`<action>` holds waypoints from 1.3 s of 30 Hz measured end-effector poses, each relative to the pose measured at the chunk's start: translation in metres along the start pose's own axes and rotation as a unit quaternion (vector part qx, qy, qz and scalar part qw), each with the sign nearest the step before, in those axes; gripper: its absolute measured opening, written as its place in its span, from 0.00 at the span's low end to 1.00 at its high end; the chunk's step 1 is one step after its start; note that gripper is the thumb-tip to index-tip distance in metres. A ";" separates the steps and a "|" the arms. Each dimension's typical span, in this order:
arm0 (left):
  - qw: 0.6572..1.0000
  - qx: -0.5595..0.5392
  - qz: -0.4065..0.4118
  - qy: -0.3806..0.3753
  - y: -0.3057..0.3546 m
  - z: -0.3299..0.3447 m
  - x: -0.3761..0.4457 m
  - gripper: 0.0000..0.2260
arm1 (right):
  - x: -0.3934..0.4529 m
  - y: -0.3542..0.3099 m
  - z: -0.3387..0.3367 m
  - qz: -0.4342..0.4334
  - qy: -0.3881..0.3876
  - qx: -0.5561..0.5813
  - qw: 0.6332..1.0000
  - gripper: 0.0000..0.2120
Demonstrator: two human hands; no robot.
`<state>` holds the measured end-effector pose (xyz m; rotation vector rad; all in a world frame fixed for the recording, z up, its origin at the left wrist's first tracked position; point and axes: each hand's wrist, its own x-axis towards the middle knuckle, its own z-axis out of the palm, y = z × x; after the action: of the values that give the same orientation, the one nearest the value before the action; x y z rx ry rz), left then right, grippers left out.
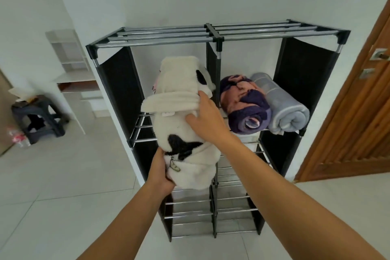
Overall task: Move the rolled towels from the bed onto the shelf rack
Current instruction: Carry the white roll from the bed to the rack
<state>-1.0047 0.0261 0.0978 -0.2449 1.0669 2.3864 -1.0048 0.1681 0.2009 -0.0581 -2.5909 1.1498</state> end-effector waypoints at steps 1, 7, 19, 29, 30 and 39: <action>1.000 0.001 -0.004 -0.008 0.008 -0.001 0.009 0.22 | 0.012 0.000 0.004 0.006 0.006 -0.006 1.000 0.35; 0.995 0.097 -0.036 0.001 0.041 0.009 0.050 0.20 | 0.060 0.018 0.022 0.069 0.011 -0.056 0.996 0.33; 0.897 0.440 -0.038 -0.027 0.108 -0.006 0.085 0.33 | 0.020 0.044 0.032 0.083 0.039 0.006 0.996 0.27; 0.925 0.377 -0.022 -0.052 0.099 0.028 0.109 0.21 | 0.018 0.046 0.048 0.163 0.061 0.119 0.977 0.34; 0.927 0.372 -0.015 -0.052 0.101 0.030 0.110 0.19 | 0.020 0.044 0.049 0.158 0.067 0.123 0.977 0.32; 0.926 0.371 0.045 -0.059 0.123 0.046 0.130 0.20 | 0.060 0.036 0.049 0.127 0.146 0.108 0.975 0.30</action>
<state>-1.1778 0.0401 0.1615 0.2205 1.8448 1.8610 -1.0796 0.1674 0.1591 -0.4858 -2.2339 1.3882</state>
